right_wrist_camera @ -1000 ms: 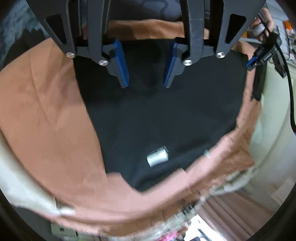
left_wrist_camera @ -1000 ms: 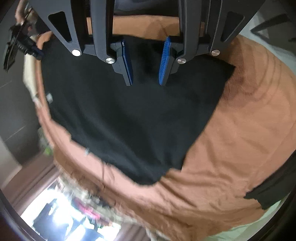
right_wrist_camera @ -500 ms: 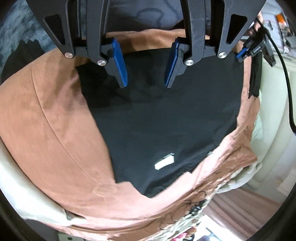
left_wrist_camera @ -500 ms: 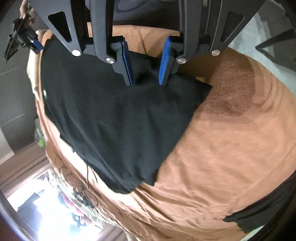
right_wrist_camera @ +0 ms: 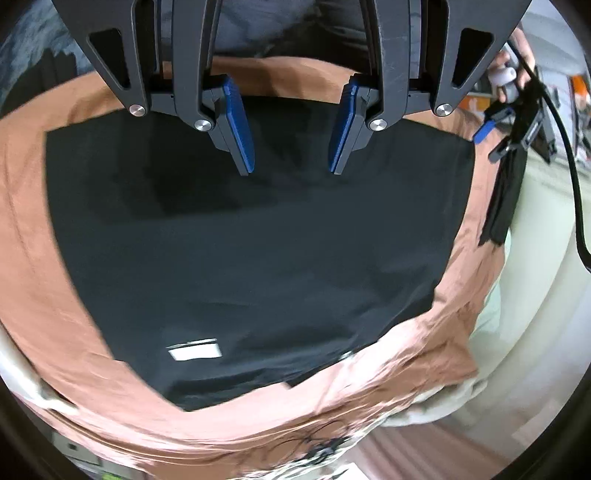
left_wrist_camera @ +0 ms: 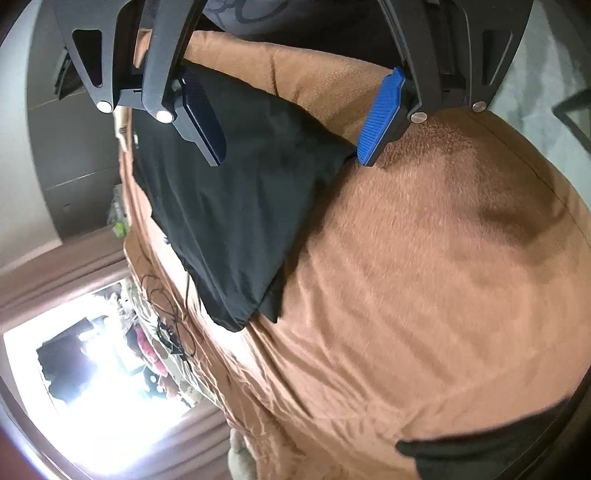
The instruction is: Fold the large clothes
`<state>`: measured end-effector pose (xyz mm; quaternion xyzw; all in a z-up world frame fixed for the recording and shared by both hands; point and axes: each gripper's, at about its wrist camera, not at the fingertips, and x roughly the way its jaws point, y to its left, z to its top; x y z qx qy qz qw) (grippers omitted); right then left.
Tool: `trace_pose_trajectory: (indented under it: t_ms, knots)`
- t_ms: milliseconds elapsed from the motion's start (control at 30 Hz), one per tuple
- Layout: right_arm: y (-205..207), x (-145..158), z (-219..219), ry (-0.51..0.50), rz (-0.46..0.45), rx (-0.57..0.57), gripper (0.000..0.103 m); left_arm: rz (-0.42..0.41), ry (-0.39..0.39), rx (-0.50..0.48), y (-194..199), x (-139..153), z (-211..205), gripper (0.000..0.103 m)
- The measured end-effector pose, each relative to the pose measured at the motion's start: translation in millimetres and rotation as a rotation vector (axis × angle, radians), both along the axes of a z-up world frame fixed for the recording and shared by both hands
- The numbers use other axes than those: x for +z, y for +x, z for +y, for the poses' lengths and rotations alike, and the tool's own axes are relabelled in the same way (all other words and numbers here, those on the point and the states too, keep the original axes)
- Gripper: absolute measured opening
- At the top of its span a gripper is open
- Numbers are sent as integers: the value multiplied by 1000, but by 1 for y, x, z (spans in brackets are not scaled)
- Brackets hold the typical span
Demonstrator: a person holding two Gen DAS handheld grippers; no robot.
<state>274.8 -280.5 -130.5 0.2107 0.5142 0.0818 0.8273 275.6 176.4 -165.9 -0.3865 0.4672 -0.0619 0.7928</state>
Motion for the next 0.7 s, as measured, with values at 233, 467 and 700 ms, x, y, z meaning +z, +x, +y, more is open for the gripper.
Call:
trace_pose_trajectory:
  t_ms: [233, 467, 700]
  knots:
    - [8, -3, 40, 3, -2, 92, 42, 24, -114, -8, 6, -22, 2, 75]
    - [14, -6, 61, 18, 8, 160, 42, 15, -143, -7, 14, -26, -4, 75]
    - [35, -26, 79, -68, 46, 182, 42, 31, -134, 23, 16, -32, -4, 43]
